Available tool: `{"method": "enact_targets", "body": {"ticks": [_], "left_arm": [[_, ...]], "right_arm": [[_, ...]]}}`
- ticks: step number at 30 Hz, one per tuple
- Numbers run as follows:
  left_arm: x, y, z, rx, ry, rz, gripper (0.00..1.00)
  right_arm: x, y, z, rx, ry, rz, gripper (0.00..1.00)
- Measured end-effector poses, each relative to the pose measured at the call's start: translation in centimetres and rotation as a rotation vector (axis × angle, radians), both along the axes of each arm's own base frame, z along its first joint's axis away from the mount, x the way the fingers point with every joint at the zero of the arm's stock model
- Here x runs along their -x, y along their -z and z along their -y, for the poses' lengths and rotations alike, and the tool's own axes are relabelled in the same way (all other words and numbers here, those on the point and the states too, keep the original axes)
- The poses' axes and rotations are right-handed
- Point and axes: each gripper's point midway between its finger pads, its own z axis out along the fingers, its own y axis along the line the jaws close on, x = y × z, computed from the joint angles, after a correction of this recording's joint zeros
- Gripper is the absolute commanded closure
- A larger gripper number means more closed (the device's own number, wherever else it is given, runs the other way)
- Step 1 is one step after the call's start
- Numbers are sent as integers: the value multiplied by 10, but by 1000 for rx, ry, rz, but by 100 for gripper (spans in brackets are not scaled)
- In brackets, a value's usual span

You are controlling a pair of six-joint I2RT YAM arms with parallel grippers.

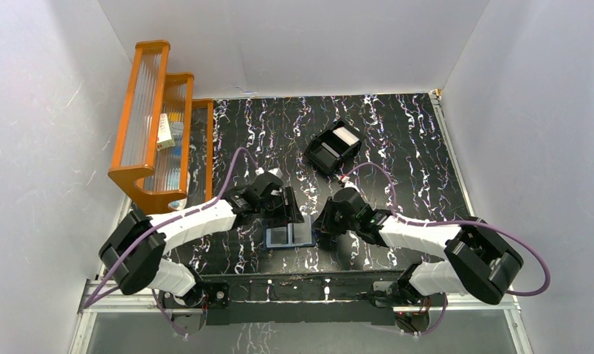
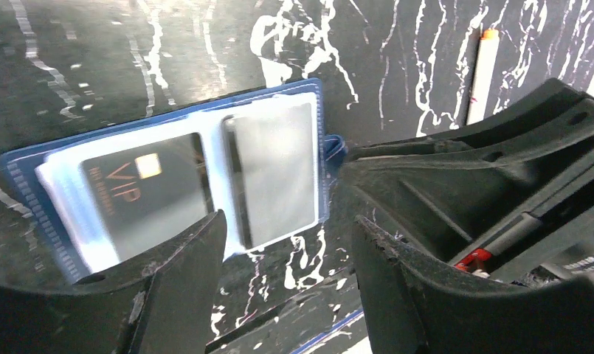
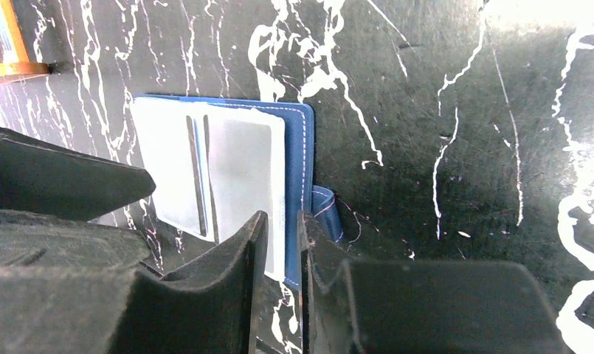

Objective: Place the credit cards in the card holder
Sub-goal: Insert the credit card into the card holder, then turn over the card slot in the card holder.

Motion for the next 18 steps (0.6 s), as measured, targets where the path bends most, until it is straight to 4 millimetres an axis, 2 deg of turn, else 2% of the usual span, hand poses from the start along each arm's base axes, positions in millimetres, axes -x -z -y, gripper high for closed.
{"method": "enact_targets", "body": {"ticks": [6,11,16,18], "left_arm": [[-12,-8,-35,-45,-61,15,42],[-14,4,-74,-71,-139,-19,42],[-3,19,-86,-74,-140,-76,40],[2,25,-88,-73,-134,-97,39]], "right_arm": [[-4,-18,-10,-7,-28,36,75],[-2,-32,-28,-23,-84,68,77],[-2,-34,-48,-10,-139,75,77],[-1,-27,-50,7,-151,62,77]]}}
